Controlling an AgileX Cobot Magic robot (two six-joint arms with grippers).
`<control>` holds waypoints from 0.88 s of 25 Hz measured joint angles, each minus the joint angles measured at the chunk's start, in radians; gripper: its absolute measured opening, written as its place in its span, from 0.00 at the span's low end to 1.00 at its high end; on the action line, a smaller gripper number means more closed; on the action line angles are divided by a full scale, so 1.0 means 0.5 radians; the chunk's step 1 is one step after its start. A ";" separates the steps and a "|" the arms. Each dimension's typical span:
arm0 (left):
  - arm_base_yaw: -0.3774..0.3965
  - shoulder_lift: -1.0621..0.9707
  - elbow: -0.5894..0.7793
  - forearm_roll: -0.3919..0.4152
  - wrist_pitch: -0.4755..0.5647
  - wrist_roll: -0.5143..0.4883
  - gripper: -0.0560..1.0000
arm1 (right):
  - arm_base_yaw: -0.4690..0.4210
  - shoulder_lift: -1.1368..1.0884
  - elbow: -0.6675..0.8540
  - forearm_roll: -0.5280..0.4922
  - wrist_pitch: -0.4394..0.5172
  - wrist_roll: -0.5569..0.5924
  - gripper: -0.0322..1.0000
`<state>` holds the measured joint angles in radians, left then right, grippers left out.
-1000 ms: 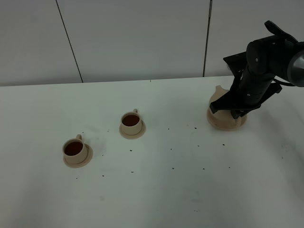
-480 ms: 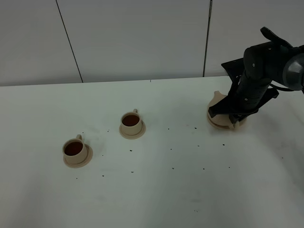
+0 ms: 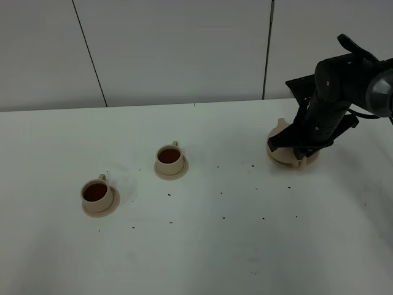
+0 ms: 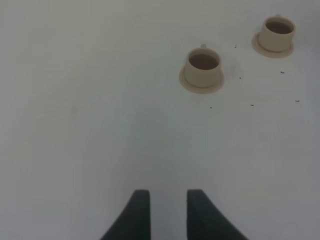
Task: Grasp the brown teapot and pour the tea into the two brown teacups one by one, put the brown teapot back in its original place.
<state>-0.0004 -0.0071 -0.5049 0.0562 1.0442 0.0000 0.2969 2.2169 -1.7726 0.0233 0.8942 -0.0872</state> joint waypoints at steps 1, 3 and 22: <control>0.000 0.000 0.000 0.000 0.000 0.000 0.29 | 0.000 0.000 0.000 -0.002 0.004 0.000 0.25; 0.000 0.000 0.000 0.000 0.000 0.000 0.29 | 0.000 0.000 0.000 -0.011 0.017 0.000 0.33; 0.000 0.000 0.000 0.000 0.000 0.000 0.29 | 0.000 -0.103 -0.030 -0.047 0.385 0.018 0.58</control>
<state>-0.0004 -0.0071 -0.5049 0.0562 1.0442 0.0000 0.2969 2.1656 -1.7875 0.0000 1.0869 -0.0781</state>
